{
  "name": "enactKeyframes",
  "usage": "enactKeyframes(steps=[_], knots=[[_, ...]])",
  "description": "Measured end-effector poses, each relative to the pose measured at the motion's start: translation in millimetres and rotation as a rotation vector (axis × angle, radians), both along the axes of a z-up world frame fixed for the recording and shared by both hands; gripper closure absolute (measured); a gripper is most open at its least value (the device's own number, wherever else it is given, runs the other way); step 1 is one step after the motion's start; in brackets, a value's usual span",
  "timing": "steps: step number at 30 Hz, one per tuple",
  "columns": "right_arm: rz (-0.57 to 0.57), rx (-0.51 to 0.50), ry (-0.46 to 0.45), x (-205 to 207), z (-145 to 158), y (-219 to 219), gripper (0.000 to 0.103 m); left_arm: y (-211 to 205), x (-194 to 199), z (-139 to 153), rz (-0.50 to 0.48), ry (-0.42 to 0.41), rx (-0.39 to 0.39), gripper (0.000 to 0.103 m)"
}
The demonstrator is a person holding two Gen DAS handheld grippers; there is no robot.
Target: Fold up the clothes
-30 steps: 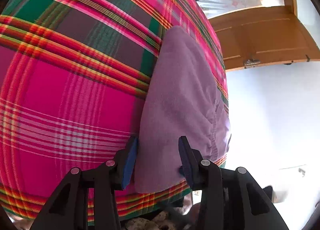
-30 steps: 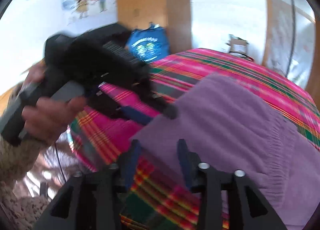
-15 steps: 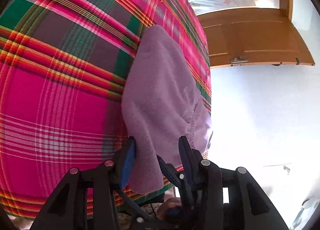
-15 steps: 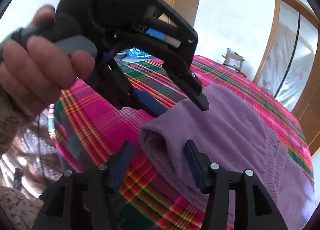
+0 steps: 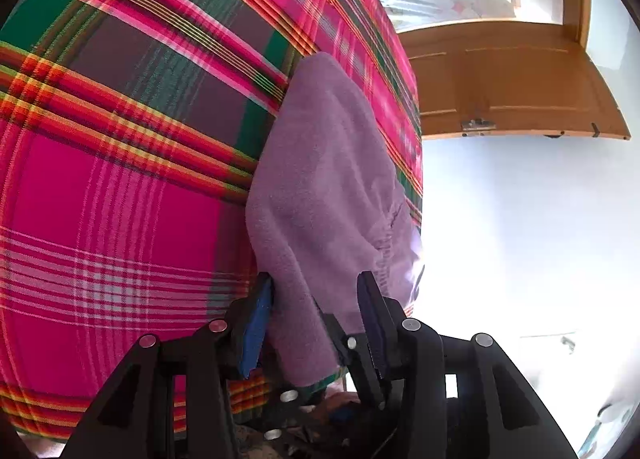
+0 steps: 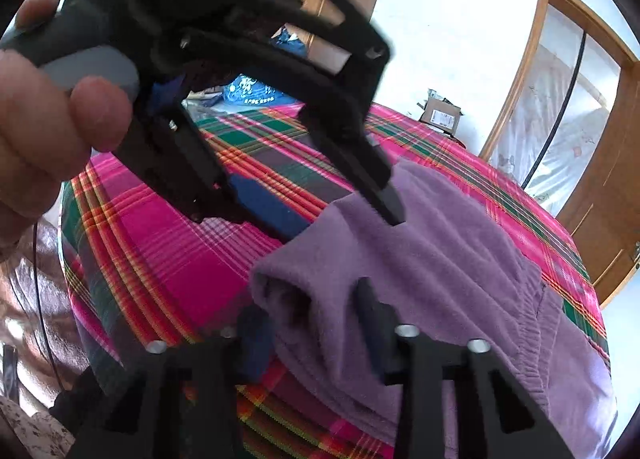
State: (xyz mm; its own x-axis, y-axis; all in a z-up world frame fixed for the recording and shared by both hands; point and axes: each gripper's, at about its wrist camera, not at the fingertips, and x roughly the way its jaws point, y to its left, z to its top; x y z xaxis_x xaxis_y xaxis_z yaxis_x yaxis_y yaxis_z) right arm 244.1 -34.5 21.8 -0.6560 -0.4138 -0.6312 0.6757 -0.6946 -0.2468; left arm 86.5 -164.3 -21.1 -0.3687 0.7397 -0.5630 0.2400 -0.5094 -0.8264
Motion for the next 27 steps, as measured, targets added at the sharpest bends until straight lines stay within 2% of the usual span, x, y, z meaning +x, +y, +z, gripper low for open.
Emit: enactKeyframes(steps=[3, 6, 17, 19, 27], knots=[[-0.008, -0.029, -0.016, 3.6, 3.6, 6.0, 0.086, -7.8, -2.2, -4.2, 0.033, -0.005, -0.015, 0.056], [-0.009, -0.068, -0.032, 9.9, 7.6, 12.0, 0.088, -10.9, -9.7, -9.2, 0.056, -0.013, -0.03, 0.056], [0.012, -0.163, -0.053, 26.9, 23.3, 25.3, 0.089, 0.8, -49.7, -17.6, 0.017, 0.006, -0.059, 0.055], [0.012, -0.177, -0.057, 20.9, 31.6, 42.3, 0.089, 4.5, -58.0, -16.6, 0.004, 0.011, -0.055, 0.055], [0.02, -0.195, -0.086, 13.9, 35.4, 36.0, 0.089, 10.8, -89.3, -18.2, -0.015, 0.018, -0.036, 0.057]])
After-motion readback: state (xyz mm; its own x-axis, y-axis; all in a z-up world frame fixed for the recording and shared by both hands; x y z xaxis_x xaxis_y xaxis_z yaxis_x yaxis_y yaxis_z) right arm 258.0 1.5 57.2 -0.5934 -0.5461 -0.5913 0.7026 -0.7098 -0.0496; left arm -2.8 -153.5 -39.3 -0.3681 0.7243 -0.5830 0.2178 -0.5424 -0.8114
